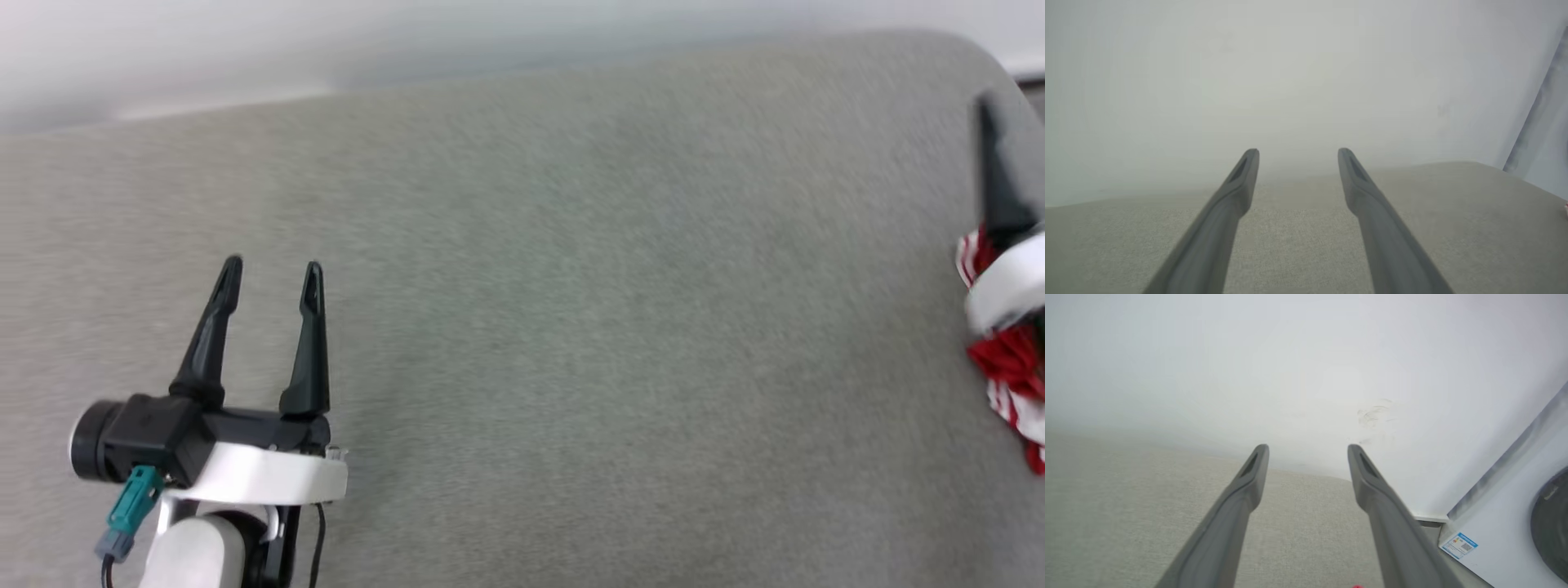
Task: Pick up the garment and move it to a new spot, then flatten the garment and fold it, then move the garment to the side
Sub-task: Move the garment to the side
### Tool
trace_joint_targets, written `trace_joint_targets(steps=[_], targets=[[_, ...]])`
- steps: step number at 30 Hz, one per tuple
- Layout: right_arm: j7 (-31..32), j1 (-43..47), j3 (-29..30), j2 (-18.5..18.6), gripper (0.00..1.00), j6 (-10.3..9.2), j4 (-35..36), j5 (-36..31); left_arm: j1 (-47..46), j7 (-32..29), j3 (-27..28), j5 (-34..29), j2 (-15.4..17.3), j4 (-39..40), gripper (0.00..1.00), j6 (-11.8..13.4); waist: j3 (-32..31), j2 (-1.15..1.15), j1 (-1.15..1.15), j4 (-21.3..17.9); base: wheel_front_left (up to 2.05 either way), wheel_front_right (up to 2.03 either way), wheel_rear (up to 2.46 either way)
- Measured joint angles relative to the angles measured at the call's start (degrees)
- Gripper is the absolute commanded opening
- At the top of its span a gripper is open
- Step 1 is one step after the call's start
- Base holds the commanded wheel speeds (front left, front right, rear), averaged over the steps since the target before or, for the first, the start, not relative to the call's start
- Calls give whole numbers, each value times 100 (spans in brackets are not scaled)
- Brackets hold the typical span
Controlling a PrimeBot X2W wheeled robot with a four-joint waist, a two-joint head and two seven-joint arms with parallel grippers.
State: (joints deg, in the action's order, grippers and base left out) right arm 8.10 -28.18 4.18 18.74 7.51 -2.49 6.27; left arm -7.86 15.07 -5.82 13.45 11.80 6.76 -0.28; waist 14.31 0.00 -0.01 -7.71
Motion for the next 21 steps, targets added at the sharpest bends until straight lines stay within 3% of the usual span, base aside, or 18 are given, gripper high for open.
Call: trace_joint_targets(steps=[9,17,21], targets=[[-731,1184,-54,-972,100,0,208,287,413,0,99,-55,-293,-281,100,-126,-560,0,0,506,0,0,0],[-1546,1885,-47,-1472,100,-1,-208,447,660,0,246,-264,-493,-566,100,-352,-888,0,0,715,0,0,0],[-1669,1957,-144,-1538,100,-1,-352,414,715,0,345,-311,-543,-625,100,-433,-945,0,0,704,0,0,0]])
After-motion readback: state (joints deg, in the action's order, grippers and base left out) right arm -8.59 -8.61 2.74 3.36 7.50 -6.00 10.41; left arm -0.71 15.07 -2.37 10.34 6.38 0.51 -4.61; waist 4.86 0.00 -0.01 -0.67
